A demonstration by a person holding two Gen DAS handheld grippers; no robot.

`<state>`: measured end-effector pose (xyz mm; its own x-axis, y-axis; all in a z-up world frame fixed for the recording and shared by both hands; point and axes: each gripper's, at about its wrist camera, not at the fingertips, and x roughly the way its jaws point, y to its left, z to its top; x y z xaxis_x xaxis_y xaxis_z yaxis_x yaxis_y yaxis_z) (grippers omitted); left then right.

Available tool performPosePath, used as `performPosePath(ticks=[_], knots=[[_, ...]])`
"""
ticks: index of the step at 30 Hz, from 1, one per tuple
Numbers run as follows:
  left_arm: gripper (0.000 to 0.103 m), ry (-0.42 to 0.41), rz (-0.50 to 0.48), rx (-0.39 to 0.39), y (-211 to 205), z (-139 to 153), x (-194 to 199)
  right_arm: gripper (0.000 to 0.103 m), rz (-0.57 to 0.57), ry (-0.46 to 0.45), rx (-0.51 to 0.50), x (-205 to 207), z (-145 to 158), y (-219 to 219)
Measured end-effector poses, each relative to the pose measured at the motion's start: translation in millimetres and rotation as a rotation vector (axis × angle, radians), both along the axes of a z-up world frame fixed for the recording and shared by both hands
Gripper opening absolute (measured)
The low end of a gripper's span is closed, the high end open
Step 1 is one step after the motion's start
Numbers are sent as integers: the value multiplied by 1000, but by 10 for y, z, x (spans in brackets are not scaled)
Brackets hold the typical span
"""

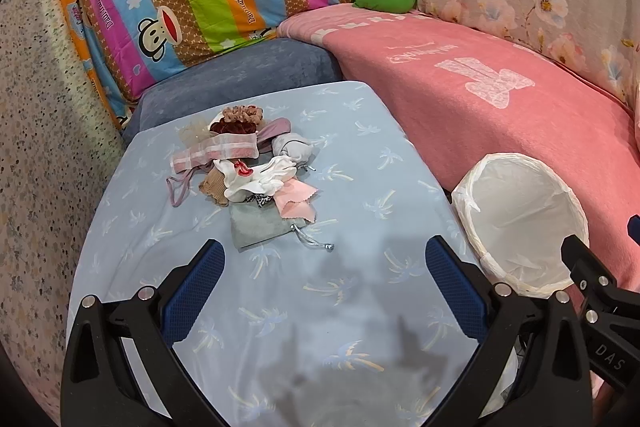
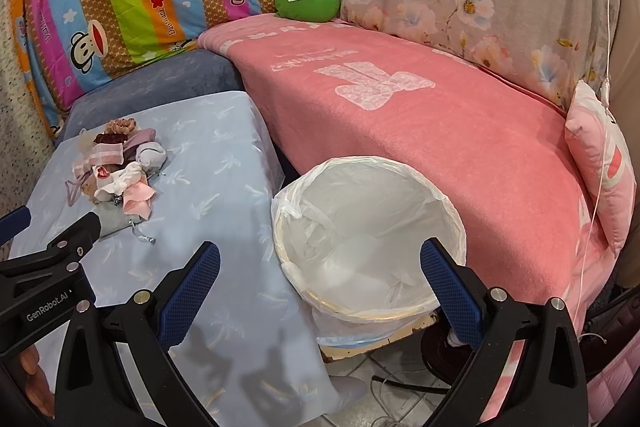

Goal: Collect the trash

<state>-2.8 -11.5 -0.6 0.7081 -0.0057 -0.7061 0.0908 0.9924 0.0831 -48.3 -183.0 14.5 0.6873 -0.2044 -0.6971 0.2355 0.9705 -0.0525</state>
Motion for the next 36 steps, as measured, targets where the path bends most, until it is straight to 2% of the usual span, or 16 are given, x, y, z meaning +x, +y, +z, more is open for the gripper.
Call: performPosePath(ticks=[22,36], knots=[[96,3,-32,-11,-17,22,-6,97,-8,-2,-6,-5,52,-31],[96,25,-22,-56,199,-74,117,97,-20,-12,-7,85,13,135]])
